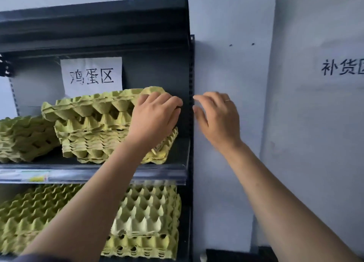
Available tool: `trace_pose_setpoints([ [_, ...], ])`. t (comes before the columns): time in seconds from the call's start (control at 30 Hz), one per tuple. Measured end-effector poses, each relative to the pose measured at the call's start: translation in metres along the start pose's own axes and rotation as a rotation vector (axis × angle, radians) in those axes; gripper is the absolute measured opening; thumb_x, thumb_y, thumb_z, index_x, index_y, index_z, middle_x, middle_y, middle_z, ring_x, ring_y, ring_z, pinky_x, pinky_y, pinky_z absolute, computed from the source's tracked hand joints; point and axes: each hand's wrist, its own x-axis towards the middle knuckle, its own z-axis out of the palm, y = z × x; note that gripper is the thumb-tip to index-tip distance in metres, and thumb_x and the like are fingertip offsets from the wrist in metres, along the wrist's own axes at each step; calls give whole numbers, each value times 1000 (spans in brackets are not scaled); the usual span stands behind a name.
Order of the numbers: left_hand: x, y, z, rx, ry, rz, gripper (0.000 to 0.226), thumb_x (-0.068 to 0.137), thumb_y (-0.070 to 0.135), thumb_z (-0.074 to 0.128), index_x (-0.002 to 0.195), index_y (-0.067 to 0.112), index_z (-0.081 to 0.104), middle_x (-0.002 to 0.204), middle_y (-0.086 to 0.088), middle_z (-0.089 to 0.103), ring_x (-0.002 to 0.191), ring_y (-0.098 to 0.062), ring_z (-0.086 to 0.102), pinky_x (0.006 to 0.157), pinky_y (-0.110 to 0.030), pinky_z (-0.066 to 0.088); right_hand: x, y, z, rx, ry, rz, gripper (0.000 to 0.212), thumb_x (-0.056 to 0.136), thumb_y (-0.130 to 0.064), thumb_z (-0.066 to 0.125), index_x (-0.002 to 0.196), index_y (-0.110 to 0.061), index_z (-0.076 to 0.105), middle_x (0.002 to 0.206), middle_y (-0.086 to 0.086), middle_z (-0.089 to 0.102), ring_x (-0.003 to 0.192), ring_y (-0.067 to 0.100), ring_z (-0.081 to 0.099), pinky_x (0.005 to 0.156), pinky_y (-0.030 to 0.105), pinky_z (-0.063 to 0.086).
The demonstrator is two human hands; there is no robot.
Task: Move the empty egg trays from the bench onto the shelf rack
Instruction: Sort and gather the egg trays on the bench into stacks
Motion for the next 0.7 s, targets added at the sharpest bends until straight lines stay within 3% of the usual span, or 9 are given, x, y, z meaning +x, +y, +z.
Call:
trace_pose_setpoints([
  [0.23,6,137,58,-189,-182,7,30,87,30,38,95,16,64,78,-1,66,70,-28,62,62,-35,44,-79,119,-91,-98,-207,53,25,88,-26,52,97,-10,69,88,7,65,76,33,60,62,36,51],
  [0.47,-9,262,123,-394,-446,-24,26,93,27,48,115,21,59,98,-1,65,96,-27,58,81,-34,37,-175,203,-154,-143,-523,195,35,87,-32,44,96,-12,70,87,6,66,78,33,62,59,33,49],
  [0.7,-33,343,210,-480,-620,13,27,94,28,42,117,23,57,105,2,64,100,-23,58,86,-33,37,-261,279,-170,-237,-824,349,29,97,-29,47,118,-18,63,114,4,63,104,28,56,76,36,47],
])
